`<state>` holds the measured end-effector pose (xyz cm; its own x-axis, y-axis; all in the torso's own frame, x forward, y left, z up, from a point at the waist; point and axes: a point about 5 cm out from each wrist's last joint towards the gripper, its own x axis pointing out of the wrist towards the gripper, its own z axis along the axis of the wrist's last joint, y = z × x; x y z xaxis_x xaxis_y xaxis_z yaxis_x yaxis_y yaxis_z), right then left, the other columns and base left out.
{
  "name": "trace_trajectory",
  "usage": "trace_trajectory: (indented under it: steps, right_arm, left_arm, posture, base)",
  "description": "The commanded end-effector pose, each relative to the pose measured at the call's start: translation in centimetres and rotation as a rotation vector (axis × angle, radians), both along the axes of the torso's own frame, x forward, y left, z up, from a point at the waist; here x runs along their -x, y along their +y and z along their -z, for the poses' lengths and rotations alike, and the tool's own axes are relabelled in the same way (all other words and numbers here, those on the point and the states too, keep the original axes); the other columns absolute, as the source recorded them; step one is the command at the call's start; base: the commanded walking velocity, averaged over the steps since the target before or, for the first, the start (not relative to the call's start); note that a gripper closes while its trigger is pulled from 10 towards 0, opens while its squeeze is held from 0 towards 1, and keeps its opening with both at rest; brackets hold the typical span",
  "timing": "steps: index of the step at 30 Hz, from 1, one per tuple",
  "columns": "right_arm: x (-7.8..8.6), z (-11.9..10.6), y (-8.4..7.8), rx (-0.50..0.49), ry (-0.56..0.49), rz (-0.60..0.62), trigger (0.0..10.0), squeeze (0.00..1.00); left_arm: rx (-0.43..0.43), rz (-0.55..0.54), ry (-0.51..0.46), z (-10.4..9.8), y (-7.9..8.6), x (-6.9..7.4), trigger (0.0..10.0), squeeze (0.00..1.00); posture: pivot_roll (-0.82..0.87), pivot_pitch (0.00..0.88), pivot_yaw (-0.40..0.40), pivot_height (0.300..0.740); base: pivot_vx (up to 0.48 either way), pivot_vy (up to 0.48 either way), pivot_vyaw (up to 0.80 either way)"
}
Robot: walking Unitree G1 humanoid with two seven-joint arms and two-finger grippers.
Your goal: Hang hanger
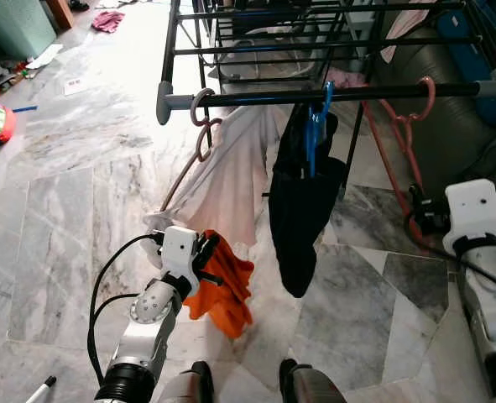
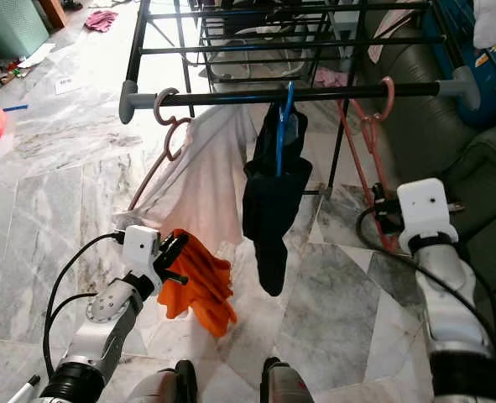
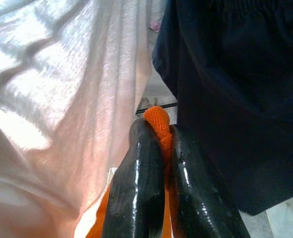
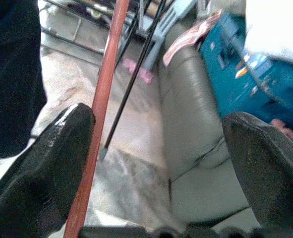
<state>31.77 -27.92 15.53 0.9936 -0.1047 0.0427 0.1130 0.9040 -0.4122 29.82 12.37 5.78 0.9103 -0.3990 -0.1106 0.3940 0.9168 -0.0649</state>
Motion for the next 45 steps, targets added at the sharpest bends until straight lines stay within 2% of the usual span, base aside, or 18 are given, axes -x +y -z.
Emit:
trace_trajectory:
  steps: [1, 7, 8, 13, 15, 17, 22, 23, 24, 25, 31, 32, 33, 34, 35, 36, 45]
  right_arm:
    - [-0.4, 0.2, -0.4, -0.017, 0.029, 0.007, 10.0, 0.0]
    - [-2.8, -0.4, 0.5, -0.176, 0.022, 0.029, 10.0, 0.0]
    - [-2.8, -0.4, 0.5, -0.176, 0.022, 0.029, 10.0, 0.0]
    - [-4.5, -0.8, 2.6, -0.208, 0.014, -0.004, 10.0, 0.0]
    - [-4.7, -0.8, 2.8, -0.206, 0.018, -0.001, 10.0, 0.0]
    - [-5.1, -0.5, 3.0, -0.266, 0.031, 0.025, 10.0, 0.0]
    - [-5.6, -0.6, 3.3, -0.278, 0.03, 0.02, 10.0, 0.0]
    - [-5.6, -0.4, 3.3, -0.284, 0.045, 0.03, 0.5, 0.0]
    - [-5.7, -0.3, 3.2, -0.287, 0.051, 0.033, 0.5, 0.0]
    - [-5.7, -0.2, 3.2, -0.283, 0.06, 0.035, 0.0, 0.0]
    - [-5.7, -0.3, 2.9, -0.28, 0.072, 0.015, 0.0, 0.0]
    - [-5.8, -0.6, 2.9, -0.275, 0.07, 0.0, 2.2, 0.0]
    - [-5.8, -0.7, 2.9, -0.272, 0.07, -0.003, 2.2, 0.0]
    - [-5.8, -0.7, 2.9, -0.267, 0.072, -0.003, 7.0, 0.0]
    - [-5.8, -0.8, 2.8, -0.264, 0.073, -0.001, 9.8, 0.0]
    - [-5.8, -0.8, 2.7, -0.262, 0.073, 0.003, 10.0, 0.0]
    - [-6.1, -1.7, 2.9, -0.254, 0.102, -0.053, 10.0, 0.0]
  left_arm:
    - [-0.018, 0.009, 0.017, 0.4, 0.2, 0.2, 10.0, 0.0]
    - [-0.025, 0.006, 0.016, 0.2, 0.4, 0.1, 10.0, 0.0]
    - [-0.025, 0.006, 0.016, 0.2, 0.4, 0.1, 10.0, 0.0]
    - [-0.032, 0.0, 0.017, 0.2, 0.7, 0.1, 10.0, 0.0]
    - [-0.035, 0.001, 0.019, 0.3, 0.7, 0.1, 10.0, 0.0]
    - [-0.038, 0.005, 0.02, 0.2, 0.7, 0.1, 10.0, 0.0]
    - [-0.041, 0.008, 0.02, 0.1, 0.7, -0.1, 10.0, 0.0]
    - [-0.044, 0.011, 0.021, 0.1, 0.6, -0.1, 10.0, 0.0]
    - [-0.045, 0.011, 0.021, 0.1, 0.7, -0.1, 10.0, 0.0]
    - [-0.046, 0.012, 0.021, 0.1, 0.7, -0.1, 10.0, 0.0]
    - [-0.053, 0.016, 0.027, 0.2, 0.6, -0.1, 10.0, 0.0]
    - [-0.053, 0.018, 0.029, 0.2, 0.6, -0.1, 10.0, 0.0]
    - [-0.054, 0.018, 0.029, 0.2, 0.5, 0.0, 10.0, 0.0]
    - [-0.054, 0.02, 0.03, 0.2, 0.5, 0.0, 10.0, 0.0]
    - [-0.054, 0.02, 0.03, 0.3, 0.5, 0.0, 10.0, 0.0]
    - [-0.054, 0.021, 0.031, 0.3, 0.4, 0.0, 10.0, 0.0]
    - [-0.066, 0.027, 0.037, 0.3, 0.3, -0.2, 10.0, 0.0]
  posture:
    - [-0.11, 0.247, 0.065, 0.74]
    - [-0.09, 0.244, 0.066, 0.74]
    - [-0.09, 0.244, 0.066, 0.74]
    - [-0.08, 0.24, 0.071, 0.74]
    - [-0.08, 0.239, 0.071, 0.74]
    - [-0.08, 0.239, 0.075, 0.74]
    - [-0.08, 0.237, 0.079, 0.74]
    - [-0.08, 0.237, 0.08, 0.74]
    - [-0.08, 0.237, 0.08, 0.74]
    - [-0.08, 0.236, 0.081, 0.74]
    - [-0.08, 0.237, 0.082, 0.74]
    - [-0.08, 0.236, 0.082, 0.74]
    - [-0.08, 0.236, 0.082, 0.74]
    - [-0.08, 0.234, 0.082, 0.74]
    - [-0.08, 0.234, 0.082, 0.74]
    - [-0.08, 0.235, 0.082, 0.74]
    - [-0.08, 0.229, 0.083, 0.74]
  base:
    - [0.0, 0.0, 0.0]
    - [0.0, 0.0, 0.0]
    - [0.0, 0.0, 0.0]
    - [0.0, 0.0, 0.0]
    - [0.0, 0.0, 0.0]
    - [0.0, 0.0, 0.0]
    - [0.0, 0.0, 0.0]
    - [0.0, 0.0, 0.0]
    - [0.0, 0.0, 0.0]
    - [0.0, 0.0, 0.0]
    - [0.0, 0.0, 0.0]
    - [0.0, 0.0, 0.0]
    - [0.0, 0.0, 0.0]
    - [0.0, 0.0, 0.0]
    - [0.0, 0.0, 0.0]
    - [0.0, 0.0, 0.0]
    - [0.0, 0.0, 0.0]
